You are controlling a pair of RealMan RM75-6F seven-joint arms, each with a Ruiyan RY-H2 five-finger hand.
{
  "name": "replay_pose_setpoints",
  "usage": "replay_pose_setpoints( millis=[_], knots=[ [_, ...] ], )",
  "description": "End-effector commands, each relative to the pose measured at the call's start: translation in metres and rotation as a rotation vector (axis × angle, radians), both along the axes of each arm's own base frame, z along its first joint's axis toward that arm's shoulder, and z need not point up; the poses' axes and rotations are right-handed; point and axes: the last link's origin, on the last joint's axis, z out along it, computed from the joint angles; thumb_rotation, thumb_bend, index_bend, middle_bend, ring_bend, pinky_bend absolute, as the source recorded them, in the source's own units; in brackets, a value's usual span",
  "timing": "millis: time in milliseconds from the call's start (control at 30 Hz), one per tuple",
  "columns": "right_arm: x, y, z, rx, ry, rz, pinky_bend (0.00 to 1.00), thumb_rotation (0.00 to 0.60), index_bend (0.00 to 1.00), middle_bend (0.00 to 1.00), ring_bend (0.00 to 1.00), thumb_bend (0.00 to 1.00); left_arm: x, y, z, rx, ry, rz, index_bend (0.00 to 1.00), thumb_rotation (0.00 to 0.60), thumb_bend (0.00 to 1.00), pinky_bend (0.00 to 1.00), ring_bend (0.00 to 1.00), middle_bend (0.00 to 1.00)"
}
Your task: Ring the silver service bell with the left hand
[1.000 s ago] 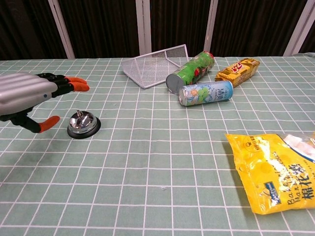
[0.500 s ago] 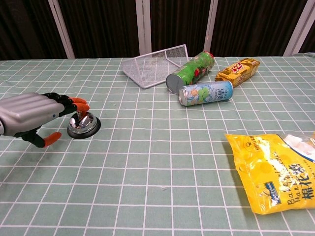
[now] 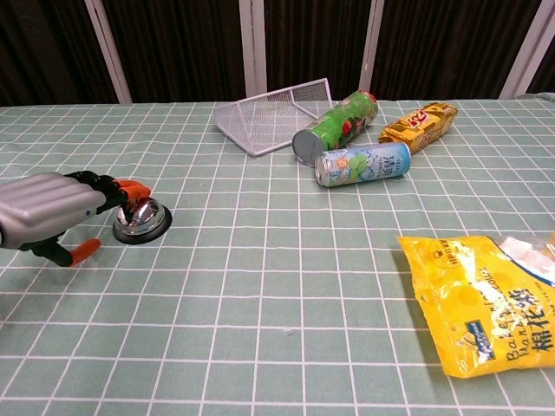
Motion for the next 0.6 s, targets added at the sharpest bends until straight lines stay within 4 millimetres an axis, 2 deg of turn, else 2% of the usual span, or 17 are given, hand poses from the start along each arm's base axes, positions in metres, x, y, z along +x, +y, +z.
replay_pose_setpoints(
  millis=[33, 200, 267, 333, 467, 600],
  knots=[
    [0.000, 0.000, 0.000, 0.000, 0.003, 0.003, 0.00, 0.600, 0.00, 0.00, 0.00, 0.16, 0.012, 0.005, 0.006, 0.032, -0.051, -0.020, 0.00, 0.600, 0.69, 0.00, 0.00, 0.00],
    [-0.001, 0.000, 0.000, -0.003, 0.009, 0.006, 0.00, 0.600, 0.00, 0.00, 0.00, 0.16, 0.038, 0.008, 0.023, 0.085, -0.133, -0.068, 0.00, 0.600, 0.67, 0.00, 0.00, 0.00],
    [-0.001, 0.000, 0.001, -0.003, 0.010, 0.006, 0.00, 0.600, 0.00, 0.00, 0.00, 0.16, 0.045, 0.007, 0.031, 0.105, -0.170, -0.080, 0.00, 0.600, 0.61, 0.00, 0.00, 0.00],
    [-0.001, 0.000, 0.001, -0.002, 0.011, 0.006, 0.00, 0.600, 0.00, 0.00, 0.00, 0.16, 0.048, 0.000, 0.043, 0.121, -0.199, -0.089, 0.00, 0.600, 0.50, 0.00, 0.00, 0.00],
    [-0.002, 0.000, 0.001, 0.005, 0.017, 0.009, 0.00, 0.600, 0.00, 0.00, 0.00, 0.16, 0.032, -0.021, 0.067, 0.154, -0.175, -0.073, 0.00, 0.600, 0.28, 0.00, 0.00, 0.00],
    [-0.002, 0.000, 0.000, 0.013, 0.028, 0.015, 0.00, 0.600, 0.00, 0.00, 0.00, 0.16, 0.000, -0.055, 0.096, 0.192, -0.139, 0.005, 0.00, 0.600, 0.19, 0.00, 0.00, 0.00]
  ],
)
